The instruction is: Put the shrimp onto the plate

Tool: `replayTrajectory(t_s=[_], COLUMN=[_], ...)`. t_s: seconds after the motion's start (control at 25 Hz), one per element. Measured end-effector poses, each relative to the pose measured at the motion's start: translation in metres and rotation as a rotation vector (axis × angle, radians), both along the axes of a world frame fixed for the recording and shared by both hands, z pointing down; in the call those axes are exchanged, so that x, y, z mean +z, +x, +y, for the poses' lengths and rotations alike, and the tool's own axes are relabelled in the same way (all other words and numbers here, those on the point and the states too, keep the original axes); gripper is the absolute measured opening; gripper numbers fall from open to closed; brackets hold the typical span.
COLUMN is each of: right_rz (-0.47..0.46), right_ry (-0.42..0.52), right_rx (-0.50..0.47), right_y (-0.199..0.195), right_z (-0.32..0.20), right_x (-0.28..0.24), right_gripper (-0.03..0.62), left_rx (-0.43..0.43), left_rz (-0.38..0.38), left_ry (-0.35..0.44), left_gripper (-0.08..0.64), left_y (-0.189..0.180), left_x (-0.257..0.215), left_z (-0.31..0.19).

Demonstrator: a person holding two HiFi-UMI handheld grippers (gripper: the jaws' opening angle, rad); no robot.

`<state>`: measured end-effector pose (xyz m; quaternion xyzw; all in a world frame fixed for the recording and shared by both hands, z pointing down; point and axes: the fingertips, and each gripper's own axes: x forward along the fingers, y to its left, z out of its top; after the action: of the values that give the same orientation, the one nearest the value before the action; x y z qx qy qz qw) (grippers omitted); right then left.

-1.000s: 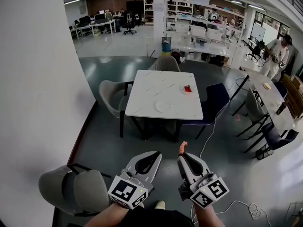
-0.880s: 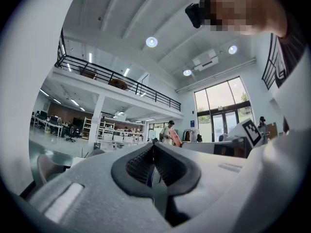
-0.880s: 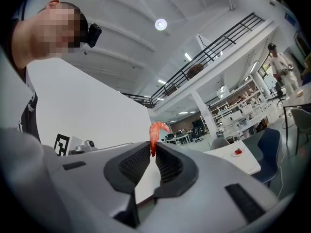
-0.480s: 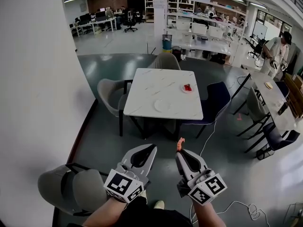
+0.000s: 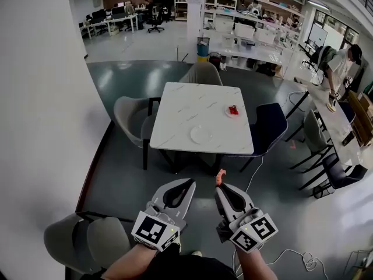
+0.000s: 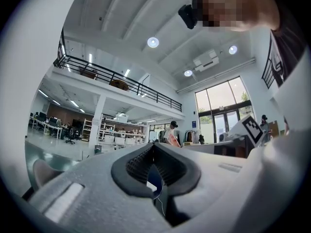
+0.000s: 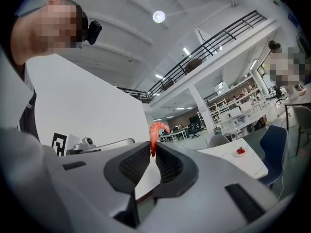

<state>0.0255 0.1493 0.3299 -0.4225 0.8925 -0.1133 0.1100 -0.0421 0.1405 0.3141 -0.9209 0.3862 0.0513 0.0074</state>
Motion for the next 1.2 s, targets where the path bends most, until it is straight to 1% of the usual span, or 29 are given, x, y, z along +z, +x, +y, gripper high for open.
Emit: replayTrajectory(t_s=[0.32,0.56,0.88,1.2], right_rz=[0.021,0.035,0.039,0.047], right_ry=[-0.025,-0.063,-0.099,-0.121], right_rx=[0.049,0.092,0.113,0.063], right_y=[-0.038,-0.057,-0.048,-0.023], right_z=[-0.087,-0.133,-0.191,-0.285], right_x=[0.009,0.024,0.05,0.07], right_gripper=[0.038,0.037,0.038,0.038], left_rx=[0.055,0.09,0.104,0.074], left_rz=[-0.009,-0.013,-0.008,-0.047], left_ry=[-0.011,-0.04,-0.087,-0.092], left_gripper=[0.008,0.008,0.008,0.008], left_y=[-0.029,-0.046,-0.037,-0.009], left_x=[0.017,0.033,0.06,0.076], left_z=[-0.088,-0.14,-0.196,-0.283])
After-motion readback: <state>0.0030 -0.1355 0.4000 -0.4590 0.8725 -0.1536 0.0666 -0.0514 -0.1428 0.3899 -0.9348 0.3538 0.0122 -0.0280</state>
